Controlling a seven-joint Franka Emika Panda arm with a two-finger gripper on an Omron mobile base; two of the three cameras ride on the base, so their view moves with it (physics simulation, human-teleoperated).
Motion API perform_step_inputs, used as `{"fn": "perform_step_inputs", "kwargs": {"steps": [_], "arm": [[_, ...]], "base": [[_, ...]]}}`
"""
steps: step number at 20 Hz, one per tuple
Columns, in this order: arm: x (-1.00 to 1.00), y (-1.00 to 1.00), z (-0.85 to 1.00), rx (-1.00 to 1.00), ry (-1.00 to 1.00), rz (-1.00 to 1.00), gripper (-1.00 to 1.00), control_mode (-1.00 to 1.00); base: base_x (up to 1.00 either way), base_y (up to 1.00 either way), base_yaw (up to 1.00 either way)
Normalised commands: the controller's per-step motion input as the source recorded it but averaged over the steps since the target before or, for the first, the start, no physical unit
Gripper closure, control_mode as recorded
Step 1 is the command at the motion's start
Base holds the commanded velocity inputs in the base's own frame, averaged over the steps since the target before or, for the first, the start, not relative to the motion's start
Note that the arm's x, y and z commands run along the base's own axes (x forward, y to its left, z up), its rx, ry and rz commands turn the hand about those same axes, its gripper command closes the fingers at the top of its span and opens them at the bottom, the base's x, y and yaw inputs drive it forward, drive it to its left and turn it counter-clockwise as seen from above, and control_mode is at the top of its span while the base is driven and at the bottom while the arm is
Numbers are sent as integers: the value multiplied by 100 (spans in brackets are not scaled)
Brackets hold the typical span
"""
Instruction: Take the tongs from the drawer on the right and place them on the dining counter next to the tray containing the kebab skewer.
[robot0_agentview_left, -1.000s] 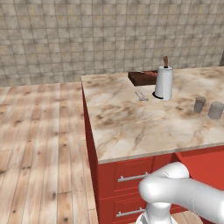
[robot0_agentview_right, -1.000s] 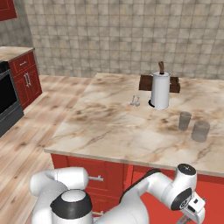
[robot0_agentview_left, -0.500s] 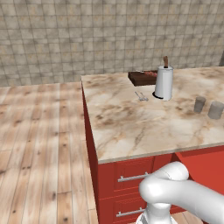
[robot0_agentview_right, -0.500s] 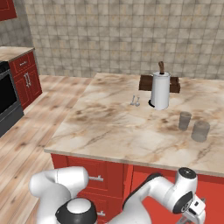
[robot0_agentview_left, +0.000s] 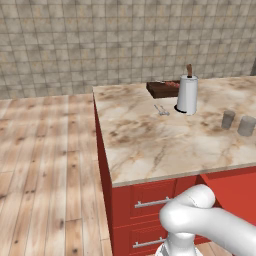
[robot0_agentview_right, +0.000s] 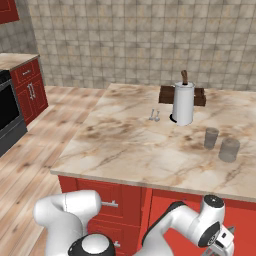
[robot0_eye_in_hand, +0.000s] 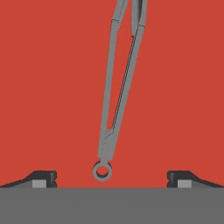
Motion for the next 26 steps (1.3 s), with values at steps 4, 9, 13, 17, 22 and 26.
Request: {"fn": "perform_step_inputs", "kwargs": {"steps": [4,9,13,17,22,26], "arm": [[8,0,-17,0,0,1,-100,-100],[4,0,-18,0,0,1,-100,-100],[4,-1,-20,0,0,1,-100,-100],[5,-1,-20,0,0,1,-100,-100],[5,-2,-18,0,0,0,-100,-100],[8,-2,-18,0,0,0,-100,-100]], "base": [[0,0,0],[0,0,0],[0,0,0],[0,0,0],[0,0,0],[0,0,0]]}}
